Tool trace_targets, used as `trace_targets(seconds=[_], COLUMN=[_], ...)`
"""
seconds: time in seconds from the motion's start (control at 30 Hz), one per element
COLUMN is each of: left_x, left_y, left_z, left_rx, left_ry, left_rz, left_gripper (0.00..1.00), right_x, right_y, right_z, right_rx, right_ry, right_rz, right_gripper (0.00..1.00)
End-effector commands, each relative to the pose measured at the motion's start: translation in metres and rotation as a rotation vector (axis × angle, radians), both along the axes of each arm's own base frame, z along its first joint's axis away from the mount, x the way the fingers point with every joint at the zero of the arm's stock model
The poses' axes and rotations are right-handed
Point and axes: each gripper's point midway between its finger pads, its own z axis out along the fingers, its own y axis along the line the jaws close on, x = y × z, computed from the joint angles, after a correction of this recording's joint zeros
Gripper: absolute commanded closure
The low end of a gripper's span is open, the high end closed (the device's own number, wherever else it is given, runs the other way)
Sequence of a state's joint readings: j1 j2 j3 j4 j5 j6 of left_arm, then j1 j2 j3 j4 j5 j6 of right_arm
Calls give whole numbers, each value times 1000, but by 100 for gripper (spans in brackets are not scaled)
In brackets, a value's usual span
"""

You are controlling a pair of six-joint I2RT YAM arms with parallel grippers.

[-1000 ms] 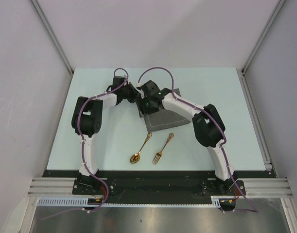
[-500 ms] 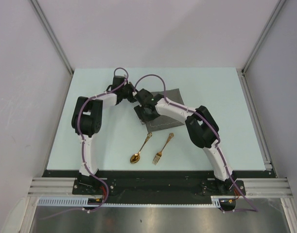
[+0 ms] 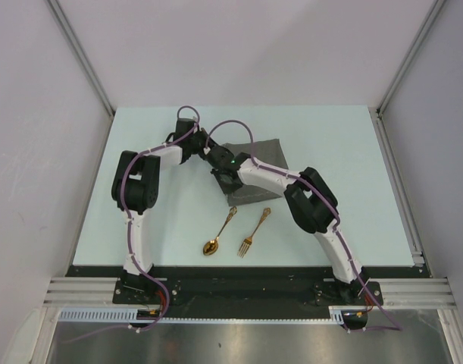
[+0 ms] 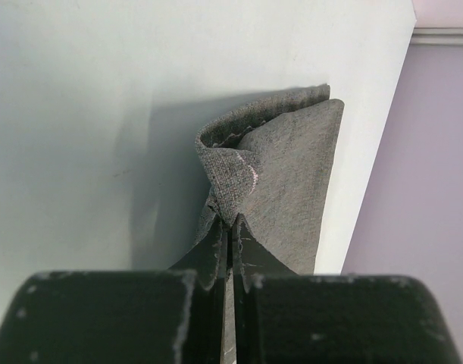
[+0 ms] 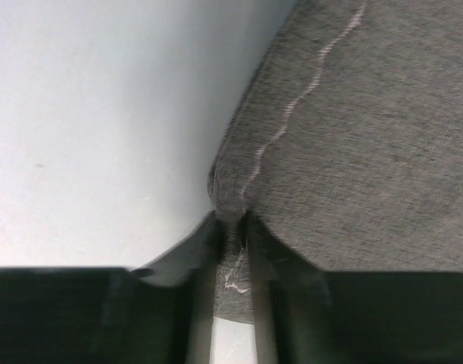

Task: Fold the napkin into a case and place the utensils inside
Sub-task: Pick up the lower triangle-folded napkin from the center of the board, then fold the lower triangle-folded napkin at the center of the board.

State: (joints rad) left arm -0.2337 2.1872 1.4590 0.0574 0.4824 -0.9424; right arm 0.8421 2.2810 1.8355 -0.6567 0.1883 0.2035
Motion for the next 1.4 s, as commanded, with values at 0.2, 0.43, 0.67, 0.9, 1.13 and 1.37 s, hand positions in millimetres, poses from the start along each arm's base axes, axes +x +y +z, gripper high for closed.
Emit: trace_targets(seconds=[0.2, 0.43, 0.67, 0.9, 1.13, 1.37], left_x=[18, 25, 35, 41, 47, 56], left_y=[-10, -32, -63, -79, -86, -98], left_z=[51, 62, 66, 47, 39, 32], left_rx=[-56, -54, 5, 54, 72, 72], left_ry=[-129, -156, -162, -125, -118, -119], left_rz=[12, 20, 39, 86, 130, 125], left_gripper=[100, 100, 100, 100, 100, 100], right_x=[0, -1, -6, -5, 0, 8], right_y=[4, -9, -47, -79, -102, -118], right_z=[35, 72, 64, 48, 34, 16], right_rx=[228, 608, 922, 961, 935, 897], right_ry=[-5, 116, 293, 356, 375, 389], right_rz=[32, 49, 13, -44, -98, -149], right_gripper=[100, 100, 100, 100, 100, 99])
